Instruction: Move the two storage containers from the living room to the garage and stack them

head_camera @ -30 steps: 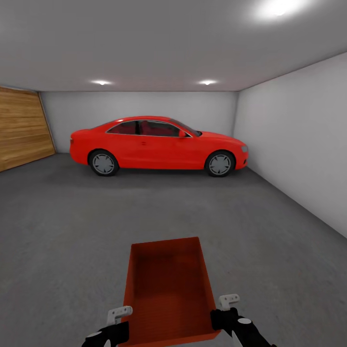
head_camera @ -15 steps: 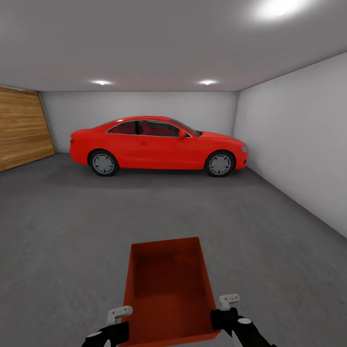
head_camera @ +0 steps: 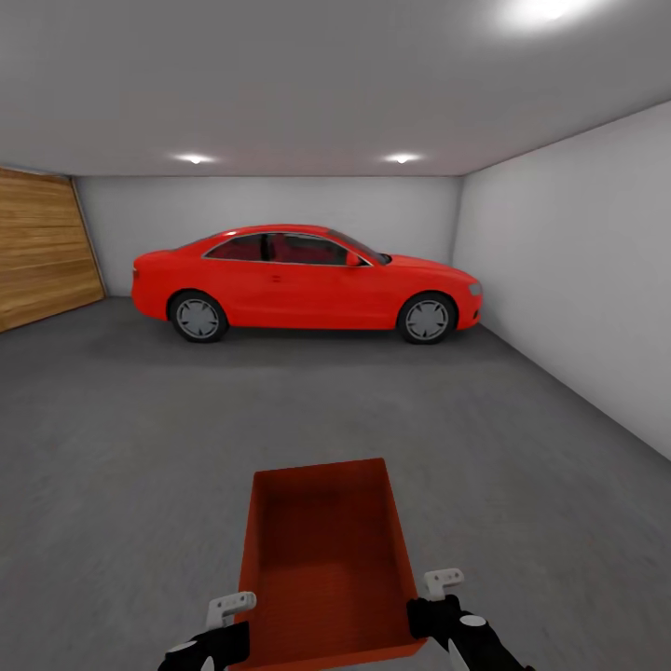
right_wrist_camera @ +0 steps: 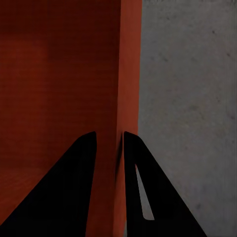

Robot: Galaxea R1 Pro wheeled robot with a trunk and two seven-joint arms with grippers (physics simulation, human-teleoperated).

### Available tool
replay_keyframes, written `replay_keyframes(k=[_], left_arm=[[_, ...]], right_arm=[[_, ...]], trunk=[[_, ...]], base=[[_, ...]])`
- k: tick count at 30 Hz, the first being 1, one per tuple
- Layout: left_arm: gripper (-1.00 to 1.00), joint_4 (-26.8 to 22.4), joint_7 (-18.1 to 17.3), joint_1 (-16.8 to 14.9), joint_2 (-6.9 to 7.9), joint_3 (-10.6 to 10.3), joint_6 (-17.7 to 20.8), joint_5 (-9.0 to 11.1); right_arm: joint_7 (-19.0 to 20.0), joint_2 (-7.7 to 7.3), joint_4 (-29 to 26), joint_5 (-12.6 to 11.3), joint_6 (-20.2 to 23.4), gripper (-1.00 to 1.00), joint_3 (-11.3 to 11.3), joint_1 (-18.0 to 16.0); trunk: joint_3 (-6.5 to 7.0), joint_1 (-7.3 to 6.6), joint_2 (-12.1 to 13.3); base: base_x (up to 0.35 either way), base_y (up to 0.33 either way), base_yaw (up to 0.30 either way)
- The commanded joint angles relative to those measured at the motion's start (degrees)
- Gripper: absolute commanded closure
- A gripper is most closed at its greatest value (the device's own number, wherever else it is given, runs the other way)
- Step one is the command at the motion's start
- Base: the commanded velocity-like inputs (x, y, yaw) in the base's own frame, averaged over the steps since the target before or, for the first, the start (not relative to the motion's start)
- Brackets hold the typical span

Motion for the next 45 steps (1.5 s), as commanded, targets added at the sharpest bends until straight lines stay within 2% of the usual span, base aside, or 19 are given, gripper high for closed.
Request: replay_keyframes(k=[1, 8, 21, 45], left_arm=[[1.0, -0.22, 1.58, 0.03, 0.9, 0.01, -1.92, -3.54], [1.0, -0.21, 1.58, 0.03, 0.9, -0.01, -1.92, -3.54], [1.0, -0.22, 1.58, 0.03, 0.9, 0.03, -1.92, -3.54], [1.0, -0.22, 1.59, 0.03, 0.9, 0.03, -1.92, -3.54]], right_arm=[[2.21, -0.04, -0.01, -2.34, 0.36, 1.0, -0.22, -0.09], [2.21, -0.03, -0.01, -2.34, 0.36, 1.0, -0.22, -0.05], [2.21, -0.04, -0.01, -2.34, 0.37, 1.0, -0.22, -0.07], [2.21, -0.05, -0.01, -2.34, 0.36, 1.0, -0.23, -0.04]], trunk=[[-0.1, 0.03, -0.08], [-0.1, 0.03, -0.08], [-0.1, 0.03, -0.08], [-0.1, 0.03, -0.08]], base=[[0.014, 0.0, 0.0], [0.056, 0.0, 0.0], [0.269, 0.0, 0.0], [0.006, 0.0, 0.0]])
